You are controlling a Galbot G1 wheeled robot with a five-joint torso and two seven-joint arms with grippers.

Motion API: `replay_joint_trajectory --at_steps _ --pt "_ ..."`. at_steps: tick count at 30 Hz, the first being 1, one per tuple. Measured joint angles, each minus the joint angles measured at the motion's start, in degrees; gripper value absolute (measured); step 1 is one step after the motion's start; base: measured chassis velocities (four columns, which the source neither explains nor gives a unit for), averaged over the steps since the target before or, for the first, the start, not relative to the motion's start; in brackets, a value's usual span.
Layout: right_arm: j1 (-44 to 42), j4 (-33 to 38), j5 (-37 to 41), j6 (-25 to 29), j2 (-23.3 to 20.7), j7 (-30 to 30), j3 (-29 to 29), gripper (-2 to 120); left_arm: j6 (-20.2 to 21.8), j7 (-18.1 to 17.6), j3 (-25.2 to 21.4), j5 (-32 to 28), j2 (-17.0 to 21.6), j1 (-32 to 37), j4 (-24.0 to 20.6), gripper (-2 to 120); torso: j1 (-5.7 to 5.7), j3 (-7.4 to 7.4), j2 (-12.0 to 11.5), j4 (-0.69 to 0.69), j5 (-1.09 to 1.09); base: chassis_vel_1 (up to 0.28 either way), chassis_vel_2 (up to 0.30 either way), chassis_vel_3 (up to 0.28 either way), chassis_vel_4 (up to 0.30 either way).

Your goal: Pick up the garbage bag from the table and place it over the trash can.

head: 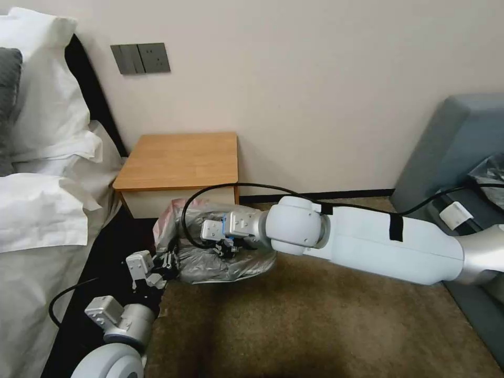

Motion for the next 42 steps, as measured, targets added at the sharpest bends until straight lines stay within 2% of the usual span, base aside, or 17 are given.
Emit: replay_joint_trajectory --at_steps 7,23,42 --pt "0.15 -2.22 -0.61 0.02 1.31 0.85 -0.98 0 0.01 0.0 1.42 0.59 -0.6 0.07 -0.38 7 0.0 0.0 0.0 0.0 0.0 0.0 0.0 0.0 0.0" --pt "0.34 -6.02 -0.01 0.05 2.68 3.83 -4.77 0 0.09 -0.15 0.93 -0.55 -0.94 -0.15 -1.06 7 0.0 0.0 0.0 0.0 0.0 0.0 0.0 0.0 0.0" --pt "-0.35 -7.84 -0.77 0.08 3.07 4.73 -4.68 0 0.43 -0.63 0.92 -1.66 -1.26 -0.16 -1.25 7 0.0 0.0 0.0 0.0 0.0 0.0 0.0 0.0 0.0"
